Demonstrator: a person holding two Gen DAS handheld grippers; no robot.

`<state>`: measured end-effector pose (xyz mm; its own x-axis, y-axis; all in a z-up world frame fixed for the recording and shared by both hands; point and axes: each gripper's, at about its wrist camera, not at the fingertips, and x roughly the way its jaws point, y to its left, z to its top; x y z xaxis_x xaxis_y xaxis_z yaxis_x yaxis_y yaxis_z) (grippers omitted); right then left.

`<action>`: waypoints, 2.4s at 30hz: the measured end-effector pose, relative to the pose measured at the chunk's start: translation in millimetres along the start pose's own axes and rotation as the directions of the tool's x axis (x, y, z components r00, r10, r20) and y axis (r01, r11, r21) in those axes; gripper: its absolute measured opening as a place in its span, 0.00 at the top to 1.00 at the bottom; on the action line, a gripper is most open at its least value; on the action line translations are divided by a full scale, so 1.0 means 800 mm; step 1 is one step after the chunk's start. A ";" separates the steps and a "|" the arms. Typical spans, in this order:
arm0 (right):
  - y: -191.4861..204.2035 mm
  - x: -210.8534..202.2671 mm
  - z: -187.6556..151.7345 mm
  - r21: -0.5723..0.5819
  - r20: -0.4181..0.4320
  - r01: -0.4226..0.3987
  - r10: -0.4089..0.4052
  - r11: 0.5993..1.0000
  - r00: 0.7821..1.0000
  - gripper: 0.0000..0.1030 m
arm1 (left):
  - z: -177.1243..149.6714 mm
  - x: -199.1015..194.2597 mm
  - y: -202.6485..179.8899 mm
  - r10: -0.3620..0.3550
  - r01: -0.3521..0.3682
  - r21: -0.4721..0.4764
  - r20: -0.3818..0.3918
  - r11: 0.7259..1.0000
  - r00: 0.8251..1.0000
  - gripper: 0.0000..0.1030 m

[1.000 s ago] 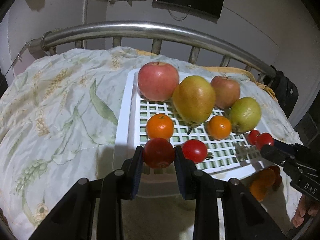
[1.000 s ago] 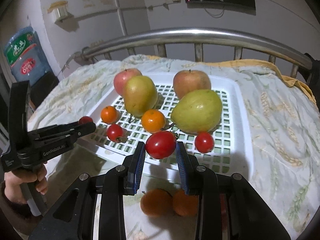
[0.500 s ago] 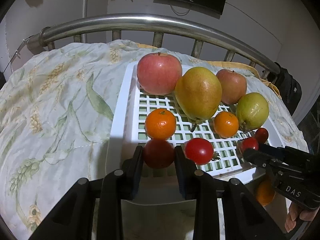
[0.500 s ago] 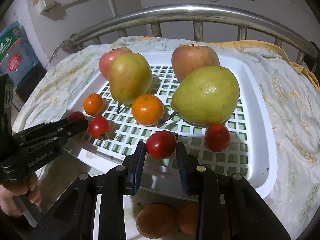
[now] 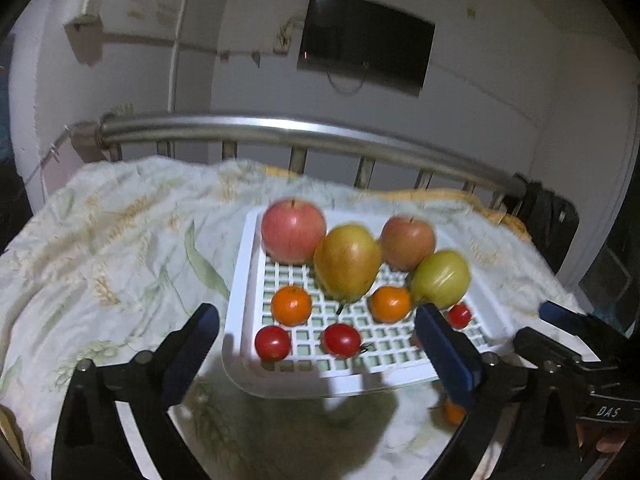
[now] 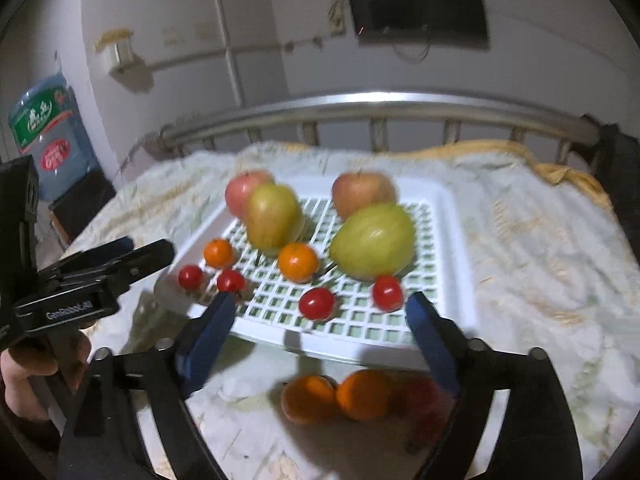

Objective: Organize fruits
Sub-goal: 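Open both grippers to release the tomatoes onto the tray, then move both grippers toward the mandarins and cherry tomatoes on the sheet, then grasp a mandarin with the left gripper while the right gripper grasps a cherry tomato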

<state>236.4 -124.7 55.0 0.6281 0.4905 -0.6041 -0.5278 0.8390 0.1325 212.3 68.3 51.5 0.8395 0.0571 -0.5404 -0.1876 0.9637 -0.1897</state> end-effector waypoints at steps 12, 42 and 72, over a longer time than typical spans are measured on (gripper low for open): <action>-0.025 -0.121 -0.003 0.067 0.249 0.043 -0.059 0.997 0.967 0.00 | -0.006 -0.087 -0.039 -0.075 0.071 0.036 0.140 0.997 0.987 0.00; -0.059 -0.158 -0.055 0.030 0.260 0.116 -0.120 0.993 0.958 0.00 | -0.067 -0.082 -0.104 -0.113 0.108 0.141 0.027 0.984 0.993 0.00; -0.066 -0.057 -0.095 -0.077 -0.042 0.113 -0.116 0.991 0.992 0.05 | -0.101 0.015 -0.107 -0.117 0.150 0.117 -0.252 0.982 0.961 0.05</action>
<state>192.3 -209.3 15.7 0.6606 0.3795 -0.6477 -0.4960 0.8683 0.0029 197.0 -34.9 -4.7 0.7000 -0.1233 -0.7034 0.0011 0.9852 -0.1716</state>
